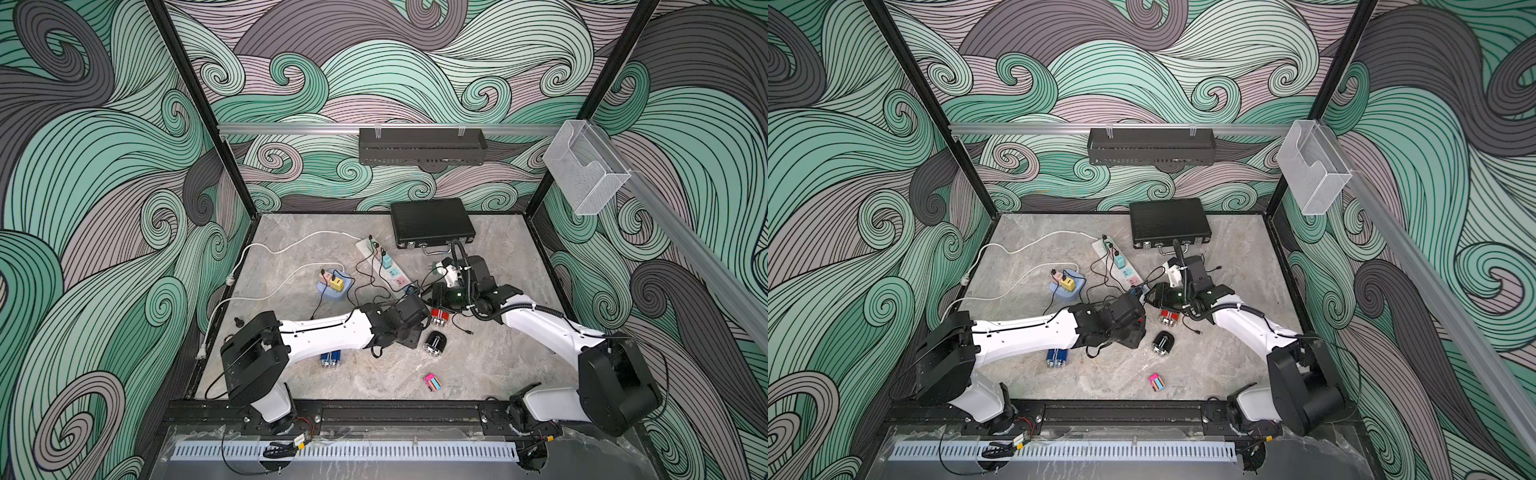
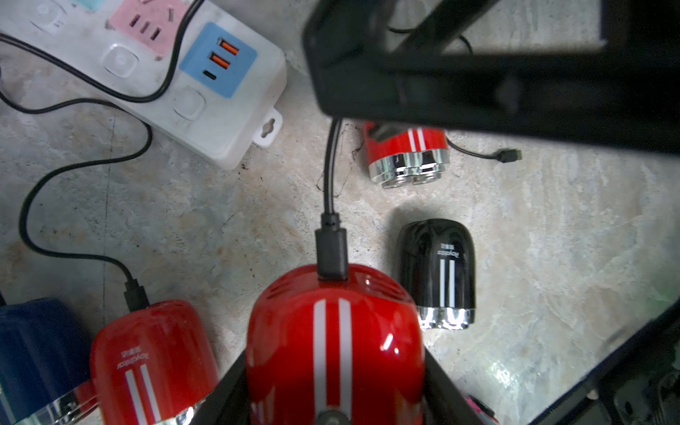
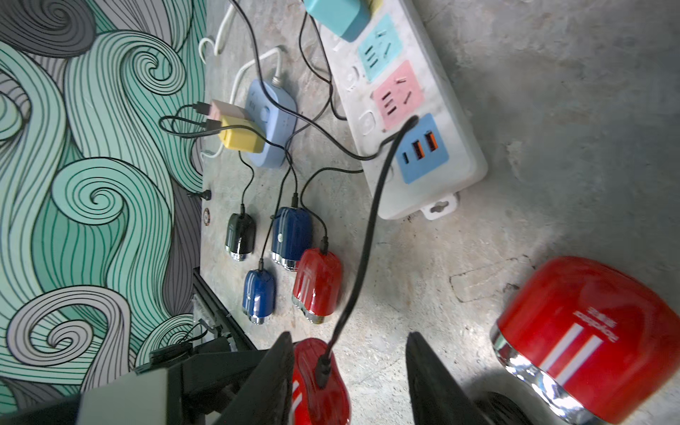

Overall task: Unplug the electric shaver
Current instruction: Pick up the electric shaver from the center of the board, then remove the charging cable from the electric shaver.

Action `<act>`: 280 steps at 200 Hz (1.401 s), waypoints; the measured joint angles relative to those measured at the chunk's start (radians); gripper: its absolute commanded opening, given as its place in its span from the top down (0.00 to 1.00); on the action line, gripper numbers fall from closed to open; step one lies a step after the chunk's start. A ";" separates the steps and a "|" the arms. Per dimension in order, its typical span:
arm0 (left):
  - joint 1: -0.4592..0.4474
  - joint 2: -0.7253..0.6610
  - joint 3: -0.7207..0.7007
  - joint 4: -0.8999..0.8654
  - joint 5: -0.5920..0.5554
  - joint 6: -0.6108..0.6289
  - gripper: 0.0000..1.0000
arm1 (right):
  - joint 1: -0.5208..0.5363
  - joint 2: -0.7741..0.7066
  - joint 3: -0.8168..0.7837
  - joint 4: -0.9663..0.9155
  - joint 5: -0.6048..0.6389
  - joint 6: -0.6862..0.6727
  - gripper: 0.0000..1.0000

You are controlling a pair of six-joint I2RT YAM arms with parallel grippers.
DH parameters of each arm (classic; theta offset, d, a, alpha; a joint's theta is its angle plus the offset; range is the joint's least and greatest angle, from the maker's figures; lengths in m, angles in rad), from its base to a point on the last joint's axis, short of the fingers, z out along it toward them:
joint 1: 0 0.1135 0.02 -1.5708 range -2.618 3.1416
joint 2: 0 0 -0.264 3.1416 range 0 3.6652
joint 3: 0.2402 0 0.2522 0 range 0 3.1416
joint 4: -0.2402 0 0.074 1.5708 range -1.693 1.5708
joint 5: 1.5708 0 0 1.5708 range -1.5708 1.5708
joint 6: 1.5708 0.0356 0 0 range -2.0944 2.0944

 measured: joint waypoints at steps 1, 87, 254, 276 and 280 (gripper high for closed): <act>0.000 -0.001 -0.001 0.001 0.001 0.001 0.83 | 0.000 0.000 -0.001 0.003 -0.003 0.000 0.51; 0.038 -0.034 -0.063 0.079 0.055 0.017 0.83 | 0.015 0.031 -0.039 0.123 -0.089 0.060 0.60; 0.108 -0.101 -0.143 0.182 0.151 -0.007 0.85 | 0.054 0.111 -0.085 0.332 -0.190 0.158 0.79; 0.114 -0.101 -0.146 0.184 0.156 -0.010 0.85 | 0.054 0.114 -0.085 0.336 -0.193 0.160 0.82; 0.115 -0.101 -0.146 0.185 0.156 -0.011 0.85 | 0.054 0.114 -0.085 0.338 -0.193 0.161 0.83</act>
